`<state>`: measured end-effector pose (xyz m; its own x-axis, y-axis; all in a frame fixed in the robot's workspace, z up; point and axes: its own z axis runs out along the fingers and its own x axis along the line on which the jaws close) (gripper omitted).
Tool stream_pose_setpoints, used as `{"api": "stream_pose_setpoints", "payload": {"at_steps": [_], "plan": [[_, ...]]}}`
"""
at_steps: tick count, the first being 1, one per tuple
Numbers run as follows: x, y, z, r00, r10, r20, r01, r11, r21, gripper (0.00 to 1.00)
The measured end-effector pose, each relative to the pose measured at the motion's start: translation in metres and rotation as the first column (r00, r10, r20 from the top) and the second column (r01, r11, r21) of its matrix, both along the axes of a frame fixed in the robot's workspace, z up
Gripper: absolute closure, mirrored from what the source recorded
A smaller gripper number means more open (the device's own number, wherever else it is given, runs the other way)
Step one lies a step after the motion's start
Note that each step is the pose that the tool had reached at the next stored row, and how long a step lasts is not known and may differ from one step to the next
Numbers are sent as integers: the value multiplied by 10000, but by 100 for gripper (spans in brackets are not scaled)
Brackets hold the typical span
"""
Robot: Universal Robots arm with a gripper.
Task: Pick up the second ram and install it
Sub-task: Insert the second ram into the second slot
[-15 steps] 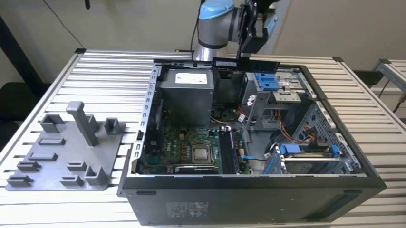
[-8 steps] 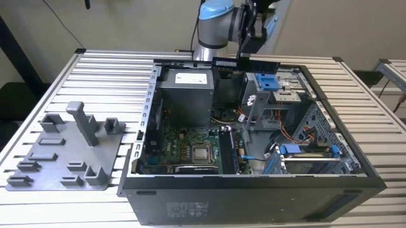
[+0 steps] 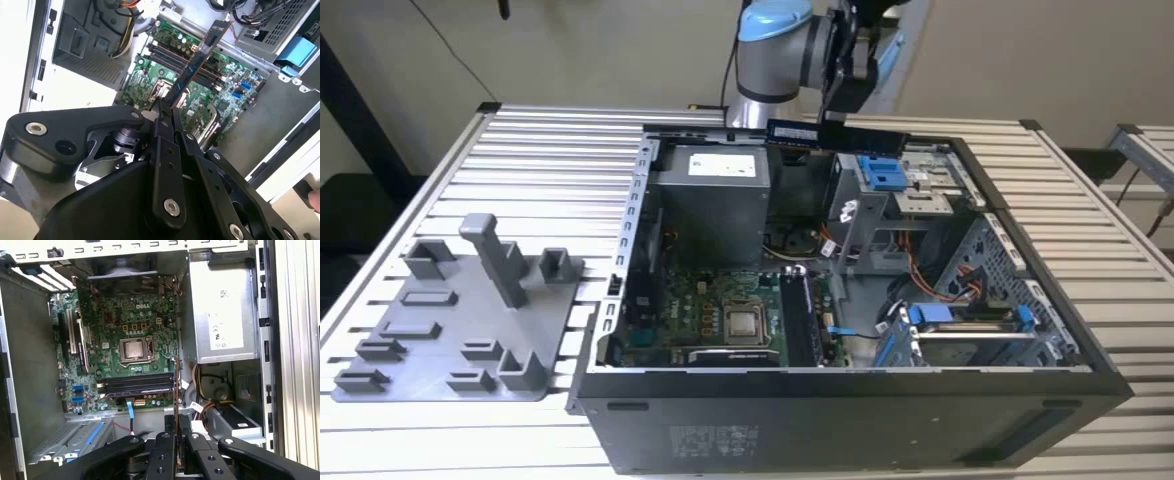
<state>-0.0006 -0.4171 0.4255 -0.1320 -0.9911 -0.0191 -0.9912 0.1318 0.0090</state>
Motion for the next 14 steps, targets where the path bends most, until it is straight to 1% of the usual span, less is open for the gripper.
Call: {"api": "stream_pose_setpoints", "payload": {"at_steps": [6,14], "plan": [[0,0,-1,9994,-339,0,339,9994,-1,86],[0,0,-2,9968,-795,0,795,9968,0,86]]}}
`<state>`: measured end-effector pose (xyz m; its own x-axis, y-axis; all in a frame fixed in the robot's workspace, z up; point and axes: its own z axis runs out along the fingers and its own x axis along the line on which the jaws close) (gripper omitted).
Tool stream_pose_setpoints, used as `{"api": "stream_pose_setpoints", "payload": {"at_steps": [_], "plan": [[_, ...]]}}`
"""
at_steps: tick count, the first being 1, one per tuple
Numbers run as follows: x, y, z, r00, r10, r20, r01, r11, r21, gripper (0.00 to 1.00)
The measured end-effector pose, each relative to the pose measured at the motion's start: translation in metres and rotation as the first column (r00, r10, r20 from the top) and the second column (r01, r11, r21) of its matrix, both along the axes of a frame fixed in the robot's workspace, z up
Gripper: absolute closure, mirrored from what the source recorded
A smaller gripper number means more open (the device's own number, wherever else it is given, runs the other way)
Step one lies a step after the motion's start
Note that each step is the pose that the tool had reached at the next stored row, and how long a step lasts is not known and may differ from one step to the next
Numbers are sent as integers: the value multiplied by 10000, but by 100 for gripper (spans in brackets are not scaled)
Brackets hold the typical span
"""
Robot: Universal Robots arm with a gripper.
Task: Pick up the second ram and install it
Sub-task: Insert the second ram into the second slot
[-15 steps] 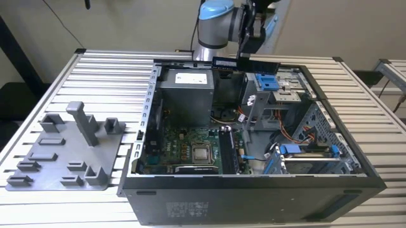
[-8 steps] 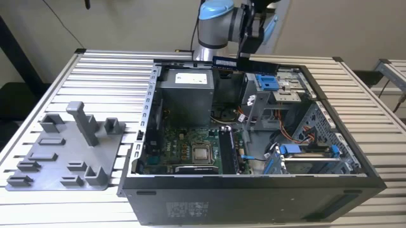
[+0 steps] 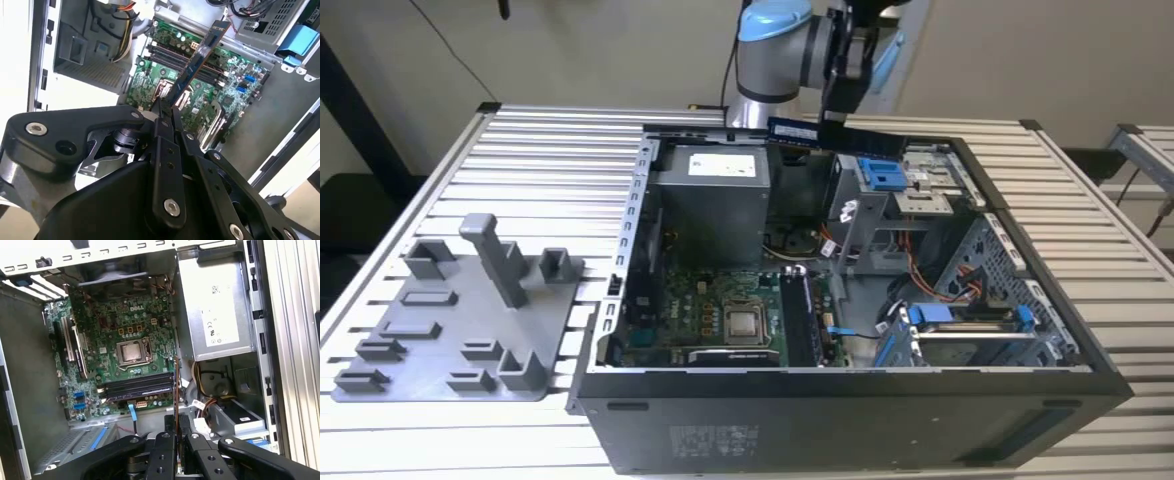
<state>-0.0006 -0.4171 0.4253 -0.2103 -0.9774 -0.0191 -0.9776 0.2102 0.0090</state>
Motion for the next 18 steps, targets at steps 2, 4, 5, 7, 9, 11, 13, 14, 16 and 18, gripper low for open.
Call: {"api": "stream_pose_setpoints", "payload": {"at_steps": [2,4,5,7,9,11,13,14,16,18], "plan": [[0,0,0,9999,-110,0,110,9999,0,86],[0,0,-1,9998,-219,0,219,9998,0,86],[0,0,-1,9996,-273,0,273,9996,0,86],[0,0,-1,9993,-375,0,375,9993,0,86],[0,0,-1,9989,-465,0,465,9989,1,86],[0,0,-1,9987,-507,0,507,9987,1,86],[0,0,-1,9987,-509,0,509,9987,1,86],[0,0,-1,9987,-509,0,509,9987,0,86],[0,0,-1,9987,-509,0,509,9987,0,86],[0,0,-1,9987,-509,0,509,9987,0,86]]}}
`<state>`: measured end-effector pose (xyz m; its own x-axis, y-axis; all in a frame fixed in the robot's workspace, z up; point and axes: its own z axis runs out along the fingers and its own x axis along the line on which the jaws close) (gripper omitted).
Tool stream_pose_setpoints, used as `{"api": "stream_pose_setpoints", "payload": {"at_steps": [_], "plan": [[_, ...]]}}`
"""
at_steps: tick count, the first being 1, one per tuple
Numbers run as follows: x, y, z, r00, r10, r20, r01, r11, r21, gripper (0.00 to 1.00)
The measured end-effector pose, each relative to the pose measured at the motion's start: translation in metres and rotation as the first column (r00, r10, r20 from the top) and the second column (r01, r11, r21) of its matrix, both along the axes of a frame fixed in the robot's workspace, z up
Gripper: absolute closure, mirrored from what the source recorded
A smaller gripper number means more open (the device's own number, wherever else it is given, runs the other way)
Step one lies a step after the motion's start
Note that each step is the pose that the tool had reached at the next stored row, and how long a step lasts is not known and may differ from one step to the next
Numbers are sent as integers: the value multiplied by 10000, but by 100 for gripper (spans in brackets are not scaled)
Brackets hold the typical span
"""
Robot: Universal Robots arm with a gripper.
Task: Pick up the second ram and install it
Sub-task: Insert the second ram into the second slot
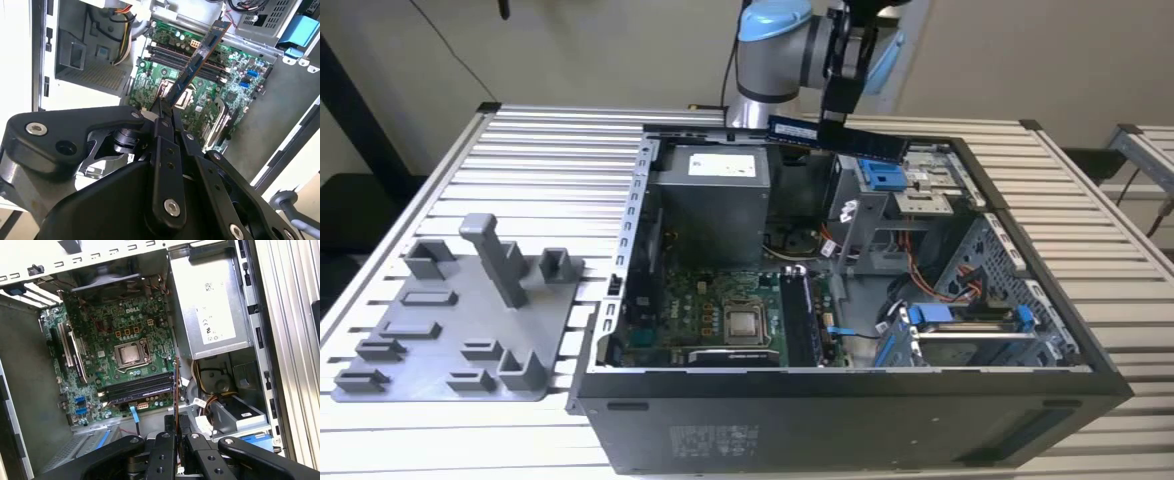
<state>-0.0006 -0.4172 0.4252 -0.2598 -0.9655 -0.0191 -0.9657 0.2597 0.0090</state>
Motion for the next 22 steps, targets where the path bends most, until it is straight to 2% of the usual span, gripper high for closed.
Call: {"api": "stream_pose_setpoints", "payload": {"at_steps": [9,22], "plan": [[0,0,0,10000,-89,0,89,10000,0,86],[0,0,-2,9969,-787,0,787,9969,0,86]]}}
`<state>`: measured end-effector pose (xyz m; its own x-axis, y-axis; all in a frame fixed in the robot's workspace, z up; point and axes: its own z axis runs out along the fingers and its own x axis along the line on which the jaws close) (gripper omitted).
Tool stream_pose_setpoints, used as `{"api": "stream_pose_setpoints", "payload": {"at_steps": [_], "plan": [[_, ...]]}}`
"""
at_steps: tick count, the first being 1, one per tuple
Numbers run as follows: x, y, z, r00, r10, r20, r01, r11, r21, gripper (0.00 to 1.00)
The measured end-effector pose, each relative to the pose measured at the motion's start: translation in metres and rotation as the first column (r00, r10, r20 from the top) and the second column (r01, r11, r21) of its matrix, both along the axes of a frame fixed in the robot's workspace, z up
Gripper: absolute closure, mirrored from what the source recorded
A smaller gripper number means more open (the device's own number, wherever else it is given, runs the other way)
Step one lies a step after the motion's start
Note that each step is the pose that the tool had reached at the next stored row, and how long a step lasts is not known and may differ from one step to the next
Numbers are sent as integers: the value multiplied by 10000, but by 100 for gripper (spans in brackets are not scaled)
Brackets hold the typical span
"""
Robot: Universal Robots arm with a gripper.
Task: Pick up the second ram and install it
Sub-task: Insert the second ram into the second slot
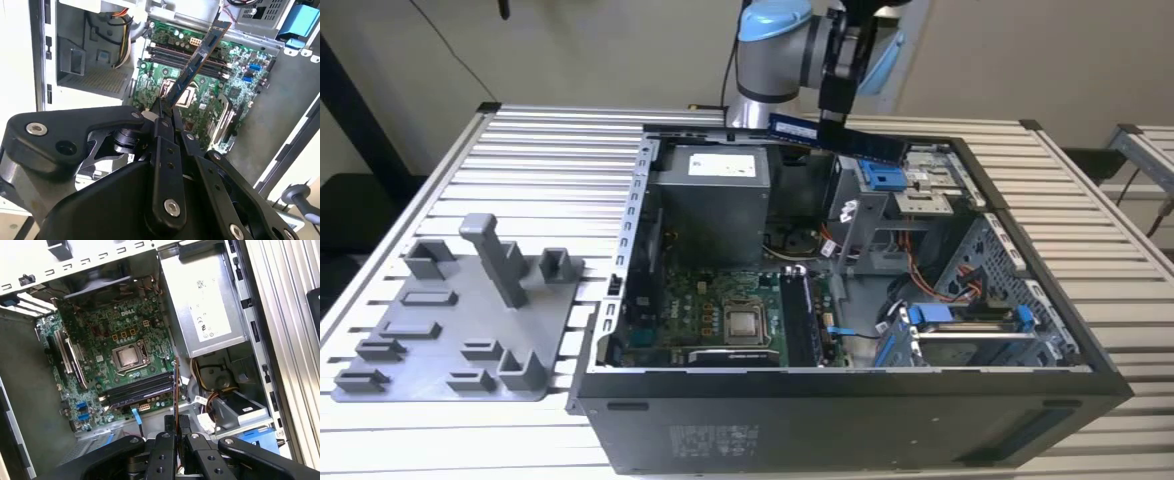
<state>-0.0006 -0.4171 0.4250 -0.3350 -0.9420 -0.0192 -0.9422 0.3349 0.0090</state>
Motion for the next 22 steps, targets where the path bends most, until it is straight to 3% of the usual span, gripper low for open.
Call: {"api": "stream_pose_setpoints", "payload": {"at_steps": [12,22], "plan": [[0,0,-3,9966,-829,0,829,9966,0,86],[0,-2,-6,9859,-1672,0,1672,9859,3,86]]}}
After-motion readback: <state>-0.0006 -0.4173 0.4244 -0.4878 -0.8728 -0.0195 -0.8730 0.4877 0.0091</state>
